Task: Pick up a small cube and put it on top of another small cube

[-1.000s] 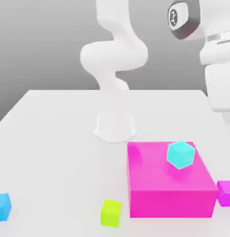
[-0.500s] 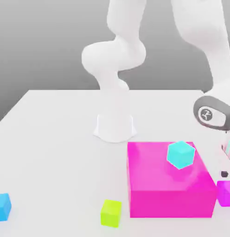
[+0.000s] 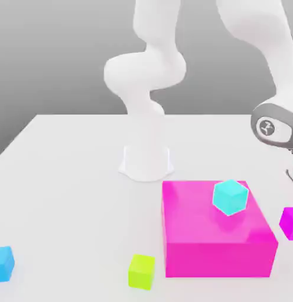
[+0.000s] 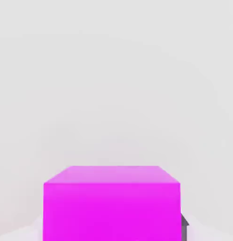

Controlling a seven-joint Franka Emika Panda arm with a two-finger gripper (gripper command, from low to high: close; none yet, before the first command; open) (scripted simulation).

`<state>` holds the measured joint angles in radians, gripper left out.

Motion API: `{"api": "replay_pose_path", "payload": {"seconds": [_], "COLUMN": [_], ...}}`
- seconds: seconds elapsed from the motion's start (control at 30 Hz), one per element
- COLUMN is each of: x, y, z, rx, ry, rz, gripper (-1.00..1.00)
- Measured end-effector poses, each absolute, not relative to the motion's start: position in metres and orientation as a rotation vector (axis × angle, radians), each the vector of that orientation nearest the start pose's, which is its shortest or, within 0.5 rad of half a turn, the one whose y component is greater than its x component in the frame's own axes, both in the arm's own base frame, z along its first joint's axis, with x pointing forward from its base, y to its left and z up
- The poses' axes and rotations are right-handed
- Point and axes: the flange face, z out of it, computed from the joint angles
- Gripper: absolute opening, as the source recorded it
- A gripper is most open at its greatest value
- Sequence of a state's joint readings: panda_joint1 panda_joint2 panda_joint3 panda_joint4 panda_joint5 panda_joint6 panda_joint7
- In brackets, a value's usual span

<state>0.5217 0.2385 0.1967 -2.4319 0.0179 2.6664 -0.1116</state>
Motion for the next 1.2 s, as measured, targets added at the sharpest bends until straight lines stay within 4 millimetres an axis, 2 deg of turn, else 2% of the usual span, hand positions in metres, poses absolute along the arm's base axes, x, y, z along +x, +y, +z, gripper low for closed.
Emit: {"api": "replay_pose_path", "payload": {"seconds": [0.1,0.13,0.27,0.4,0.53,0.67,0.7,0.73,0.87,0.9,1.1,1.2], "x": [0.378,0.386,0.419,0.439,0.445,0.441,0.44,0.441,0.441,0.44,0.44,0.441], "y": [0.301,0.286,0.209,0.132,0.061,-0.005,-0.011,-0.01,-0.009,-0.009,-0.01,-0.009], "z": [0.227,0.232,0.241,0.243,0.245,0.246,0.242,0.236,0.194,0.184,0.18,0.201], "rx": [-2.821,-2.822,-2.87,-2.929,-2.974,-3.011,-3.016,-3.013,-3.012,-3.013,-3.013,-3.012], "ry": [-1.18,-1.164,-1.09,-1.004,-0.931,-0.862,-0.861,-0.878,-0.89,-0.889,-0.889,-0.892], "rz": [0.028,0.024,0.004,-0.007,-0.008,-0.002,0.0,0.0,0.001,0.002,0.001,-0.004], "gripper": [-1.0,-1.0,-1.0,-1.0,-1.0,-1.0,-1.0,-1.0,-1.0,1.0,1.0,1.0]}}
